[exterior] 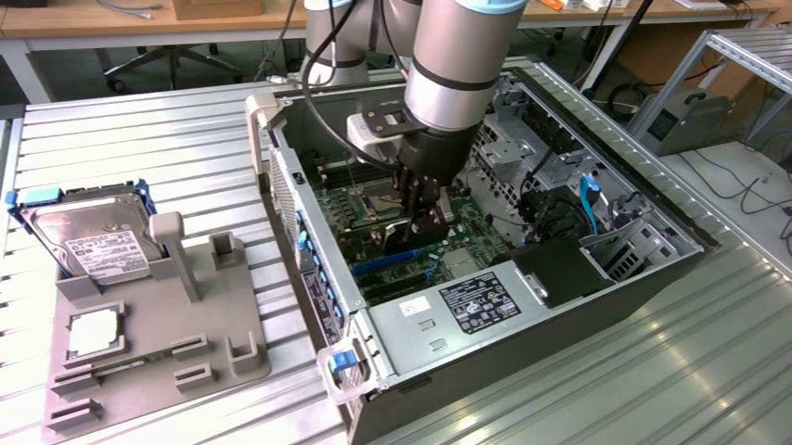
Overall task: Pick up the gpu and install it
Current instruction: 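Insert the gpu into the slot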
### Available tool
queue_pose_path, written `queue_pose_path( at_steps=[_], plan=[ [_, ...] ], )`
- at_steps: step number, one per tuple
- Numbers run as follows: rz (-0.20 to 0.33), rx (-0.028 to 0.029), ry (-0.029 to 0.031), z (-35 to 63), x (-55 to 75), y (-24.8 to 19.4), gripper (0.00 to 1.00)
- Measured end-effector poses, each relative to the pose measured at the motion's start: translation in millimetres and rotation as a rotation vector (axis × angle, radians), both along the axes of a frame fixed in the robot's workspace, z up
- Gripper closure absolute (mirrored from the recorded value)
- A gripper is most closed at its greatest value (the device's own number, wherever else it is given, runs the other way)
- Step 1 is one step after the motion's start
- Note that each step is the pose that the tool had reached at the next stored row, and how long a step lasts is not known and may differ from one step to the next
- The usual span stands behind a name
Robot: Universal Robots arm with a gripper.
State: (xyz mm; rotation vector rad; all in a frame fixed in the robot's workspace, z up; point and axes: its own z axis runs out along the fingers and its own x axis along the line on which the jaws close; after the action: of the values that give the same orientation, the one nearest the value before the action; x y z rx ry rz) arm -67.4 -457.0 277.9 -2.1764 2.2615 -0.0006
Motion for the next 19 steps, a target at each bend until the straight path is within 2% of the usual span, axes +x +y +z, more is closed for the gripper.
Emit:
queue_pose_path(
  at_steps=[19],
  plan=[
    [0.0, 0.0, 0.0, 0.0, -5.4, -0.8, 0.73]
  ],
)
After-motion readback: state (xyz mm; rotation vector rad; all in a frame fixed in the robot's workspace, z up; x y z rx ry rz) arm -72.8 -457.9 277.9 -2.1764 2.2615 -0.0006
